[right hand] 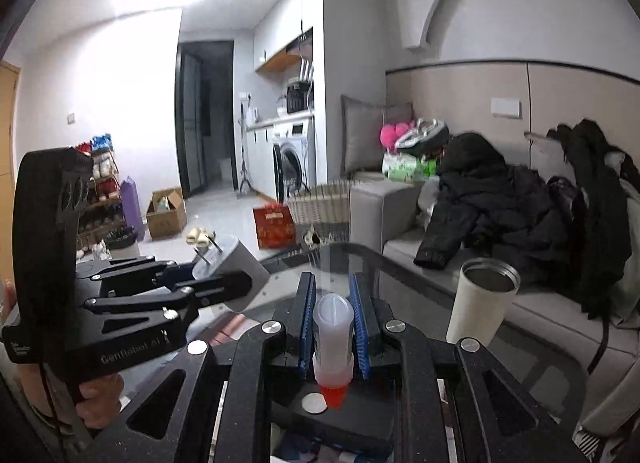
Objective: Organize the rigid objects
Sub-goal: 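Lift the white charger with the left tool while the right tool lifts the glue bottle, then lower both held items into the black box and open both tools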
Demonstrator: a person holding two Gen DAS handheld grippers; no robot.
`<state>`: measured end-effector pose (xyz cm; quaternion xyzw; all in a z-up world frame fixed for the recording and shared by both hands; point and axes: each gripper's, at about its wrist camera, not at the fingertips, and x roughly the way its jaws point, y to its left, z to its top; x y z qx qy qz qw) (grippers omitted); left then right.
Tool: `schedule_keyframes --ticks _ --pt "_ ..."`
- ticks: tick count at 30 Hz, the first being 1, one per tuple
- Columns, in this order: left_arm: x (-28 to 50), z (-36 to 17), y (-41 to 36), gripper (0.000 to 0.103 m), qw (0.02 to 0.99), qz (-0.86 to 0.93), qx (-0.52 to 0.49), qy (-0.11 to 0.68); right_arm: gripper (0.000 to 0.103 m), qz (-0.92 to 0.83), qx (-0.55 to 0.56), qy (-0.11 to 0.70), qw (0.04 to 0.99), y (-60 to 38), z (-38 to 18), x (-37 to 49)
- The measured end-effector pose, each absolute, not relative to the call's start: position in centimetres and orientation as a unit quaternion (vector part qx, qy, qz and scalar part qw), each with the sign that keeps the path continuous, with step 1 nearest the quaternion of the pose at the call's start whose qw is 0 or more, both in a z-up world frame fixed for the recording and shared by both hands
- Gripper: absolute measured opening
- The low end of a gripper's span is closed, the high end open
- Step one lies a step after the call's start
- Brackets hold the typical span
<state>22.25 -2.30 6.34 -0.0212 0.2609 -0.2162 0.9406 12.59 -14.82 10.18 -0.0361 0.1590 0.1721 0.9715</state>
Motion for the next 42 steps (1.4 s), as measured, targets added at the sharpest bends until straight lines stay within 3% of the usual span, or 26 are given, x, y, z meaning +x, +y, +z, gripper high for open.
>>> schedule_keyframes --ticks 6,16,30,31,35,40,42 --pt "25.2 2.1 -3.9 0.025 0.915 -0.214 -0.015 0.342 0.017 0.172 -0.041 0.234 0.956 -14.5 6.2 17.5" --pt "26.1 -0.6 -5.9 0.025 0.892 -0.220 -0.001 0.394 0.017 0.164 -0.006 0.339 0.926 -15.4 1.7 21.1" --pt "26.7 -2.0 -6.1 0.025 0.883 -0.214 0.004 0.418 0.019 0.153 0.010 0.375 0.914 -15.6 -0.4 21.7" --pt "26.6 -1.8 -6.0 0.027 0.886 -0.213 0.007 0.411 0.020 0.156 0.012 0.375 0.914 -15.6 -0.3 21.7" --pt "26.0 -0.8 -5.5 0.050 0.897 -0.210 0.000 0.389 0.030 0.153 0.018 0.374 0.914 -15.7 -0.1 21.6" --pt "24.4 1.2 -4.4 0.053 0.915 -0.214 -0.008 0.343 0.037 0.157 0.031 0.335 0.929 -16.5 1.5 20.2" --pt "23.4 2.1 -4.0 0.053 0.922 -0.212 -0.011 0.324 0.045 0.162 0.027 0.309 0.937 -16.5 2.6 19.0"
